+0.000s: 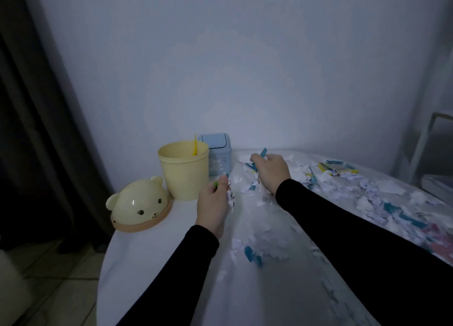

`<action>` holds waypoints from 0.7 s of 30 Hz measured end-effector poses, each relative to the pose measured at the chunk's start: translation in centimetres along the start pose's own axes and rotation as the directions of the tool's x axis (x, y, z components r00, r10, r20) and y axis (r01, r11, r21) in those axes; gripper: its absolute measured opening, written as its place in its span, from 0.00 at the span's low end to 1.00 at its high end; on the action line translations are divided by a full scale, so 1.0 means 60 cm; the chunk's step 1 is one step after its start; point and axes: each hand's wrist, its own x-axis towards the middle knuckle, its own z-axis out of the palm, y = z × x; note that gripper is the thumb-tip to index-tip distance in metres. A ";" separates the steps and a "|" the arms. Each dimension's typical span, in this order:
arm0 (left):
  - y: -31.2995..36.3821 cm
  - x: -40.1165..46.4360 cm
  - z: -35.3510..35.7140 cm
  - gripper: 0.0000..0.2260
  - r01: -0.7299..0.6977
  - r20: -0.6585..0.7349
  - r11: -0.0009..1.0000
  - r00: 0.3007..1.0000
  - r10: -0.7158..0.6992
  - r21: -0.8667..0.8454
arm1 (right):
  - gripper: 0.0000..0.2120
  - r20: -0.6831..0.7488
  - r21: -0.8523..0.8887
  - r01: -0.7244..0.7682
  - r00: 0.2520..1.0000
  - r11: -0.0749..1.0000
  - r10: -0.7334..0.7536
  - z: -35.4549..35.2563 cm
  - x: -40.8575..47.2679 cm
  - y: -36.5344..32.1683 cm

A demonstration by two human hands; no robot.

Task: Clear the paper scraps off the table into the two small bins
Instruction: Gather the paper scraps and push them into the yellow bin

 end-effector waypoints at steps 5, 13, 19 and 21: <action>0.069 0.063 -0.010 0.14 -0.138 -0.041 0.990 0.989 0.139 0.037 | 0.15 -0.004 0.121 0.016 1.000 0.993 -0.015 0.058 0.053 -0.054; 0.171 0.203 -0.044 0.14 -0.257 -0.140 0.946 0.948 0.287 0.197 | 0.14 0.002 0.384 0.015 1.000 0.923 -0.017 0.184 0.137 -0.148; 0.174 0.272 -0.084 0.16 -0.217 -0.167 0.941 0.950 0.265 0.259 | 0.14 0.027 0.507 -0.041 0.999 0.861 0.032 0.247 0.176 -0.172; 0.171 0.283 -0.095 0.15 -0.188 -0.179 0.945 0.954 0.241 0.269 | 0.13 0.069 0.569 -0.085 0.996 0.818 0.056 0.261 0.184 -0.173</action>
